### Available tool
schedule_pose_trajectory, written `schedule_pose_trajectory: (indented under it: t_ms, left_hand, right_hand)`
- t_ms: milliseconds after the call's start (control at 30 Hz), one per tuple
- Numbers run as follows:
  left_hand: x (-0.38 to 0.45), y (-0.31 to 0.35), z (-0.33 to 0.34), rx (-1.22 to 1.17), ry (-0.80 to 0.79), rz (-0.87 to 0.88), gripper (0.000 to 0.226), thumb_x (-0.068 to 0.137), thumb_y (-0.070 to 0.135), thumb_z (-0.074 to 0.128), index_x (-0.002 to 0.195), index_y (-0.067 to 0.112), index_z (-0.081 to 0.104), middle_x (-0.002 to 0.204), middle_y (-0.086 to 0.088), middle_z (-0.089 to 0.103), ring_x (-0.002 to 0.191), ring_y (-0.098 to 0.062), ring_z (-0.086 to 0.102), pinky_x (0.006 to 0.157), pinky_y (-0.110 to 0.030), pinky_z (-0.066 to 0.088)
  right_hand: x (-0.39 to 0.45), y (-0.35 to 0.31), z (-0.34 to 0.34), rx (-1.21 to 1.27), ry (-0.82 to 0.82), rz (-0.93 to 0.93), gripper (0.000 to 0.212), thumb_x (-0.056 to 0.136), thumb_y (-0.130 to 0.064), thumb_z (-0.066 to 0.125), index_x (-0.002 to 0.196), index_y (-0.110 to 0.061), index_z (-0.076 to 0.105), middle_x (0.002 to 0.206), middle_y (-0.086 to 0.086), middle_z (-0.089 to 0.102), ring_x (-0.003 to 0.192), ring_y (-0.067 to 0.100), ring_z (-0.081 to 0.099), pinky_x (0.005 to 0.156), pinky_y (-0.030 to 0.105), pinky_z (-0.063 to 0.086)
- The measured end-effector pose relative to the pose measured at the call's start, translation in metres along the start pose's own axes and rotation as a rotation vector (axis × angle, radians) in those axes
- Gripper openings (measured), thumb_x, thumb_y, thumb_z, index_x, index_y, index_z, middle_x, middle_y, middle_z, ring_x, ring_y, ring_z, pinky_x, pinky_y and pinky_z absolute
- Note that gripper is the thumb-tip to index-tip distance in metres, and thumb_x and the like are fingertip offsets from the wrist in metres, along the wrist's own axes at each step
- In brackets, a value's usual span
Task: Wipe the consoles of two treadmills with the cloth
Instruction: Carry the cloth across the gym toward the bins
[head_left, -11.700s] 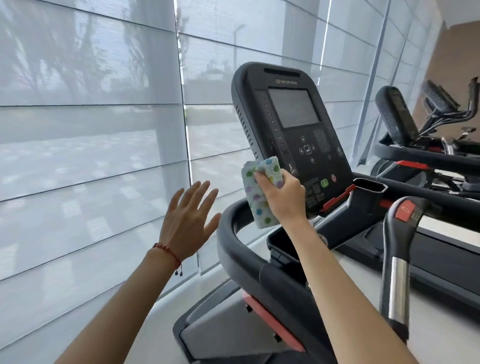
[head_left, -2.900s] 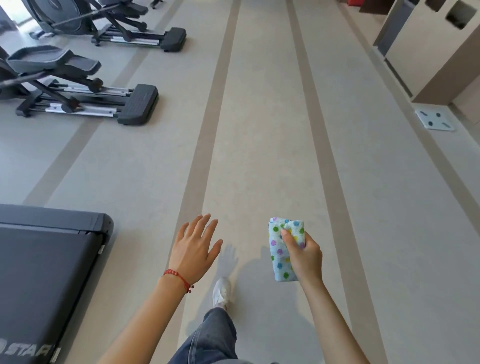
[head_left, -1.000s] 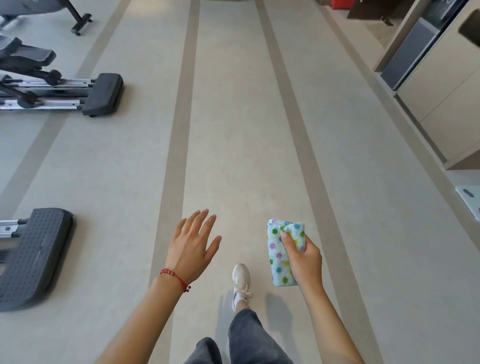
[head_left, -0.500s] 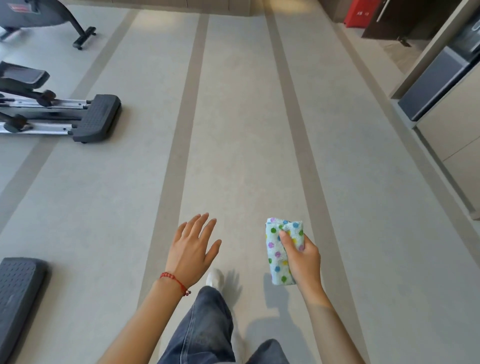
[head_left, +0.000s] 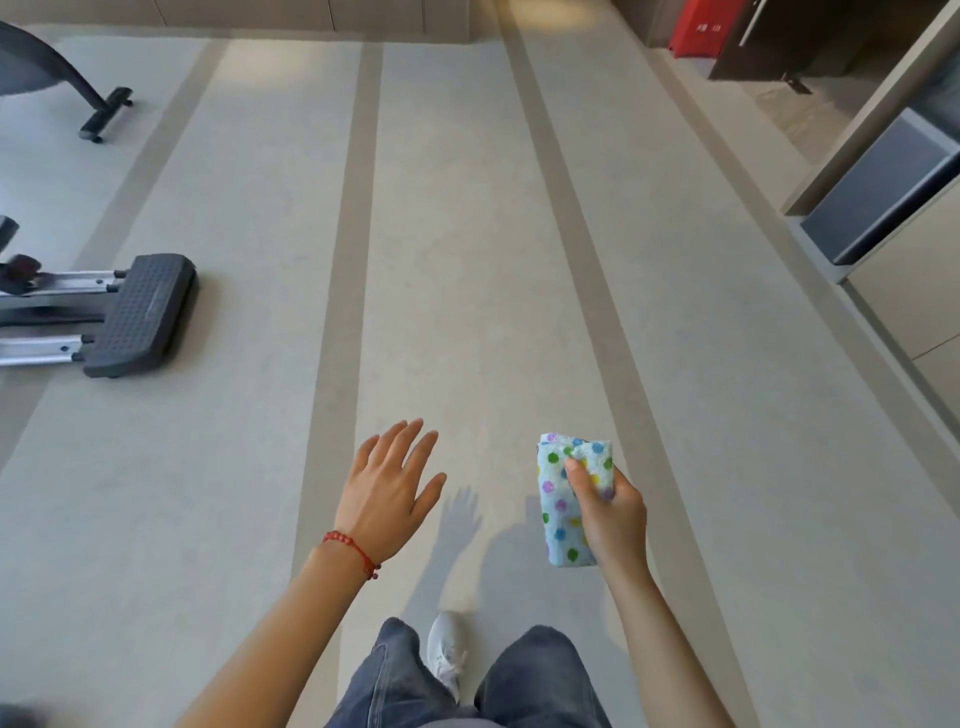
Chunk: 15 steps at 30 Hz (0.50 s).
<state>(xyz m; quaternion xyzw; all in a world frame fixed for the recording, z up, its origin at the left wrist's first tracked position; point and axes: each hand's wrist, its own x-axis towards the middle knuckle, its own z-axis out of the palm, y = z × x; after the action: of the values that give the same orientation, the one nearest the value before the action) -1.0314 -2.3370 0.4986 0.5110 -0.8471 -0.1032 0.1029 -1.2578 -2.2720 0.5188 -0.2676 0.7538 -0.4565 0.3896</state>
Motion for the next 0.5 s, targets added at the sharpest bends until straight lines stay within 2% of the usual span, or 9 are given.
schedule_pose_trajectory:
  t_ms: [500]
  left_hand:
    - [0.296, -0.053, 0.021, -0.014, -0.042, 0.042, 0.066, 0.098, 0.052, 0.014, 0.12, 0.009, 0.059, 0.125, -0.012, 0.059, 0.113, -0.031, 0.056, 0.092, -0.045, 0.047]
  right_hand:
    - [0.262, -0.103, 0.056, 0.033, 0.069, 0.014, 0.014, 0.084, -0.034, 0.064, 0.074, -0.024, 0.061, 0.074, -0.008, 0.065, 0.071, 0.009, 0.063, 0.06, 0.022, 0.048]
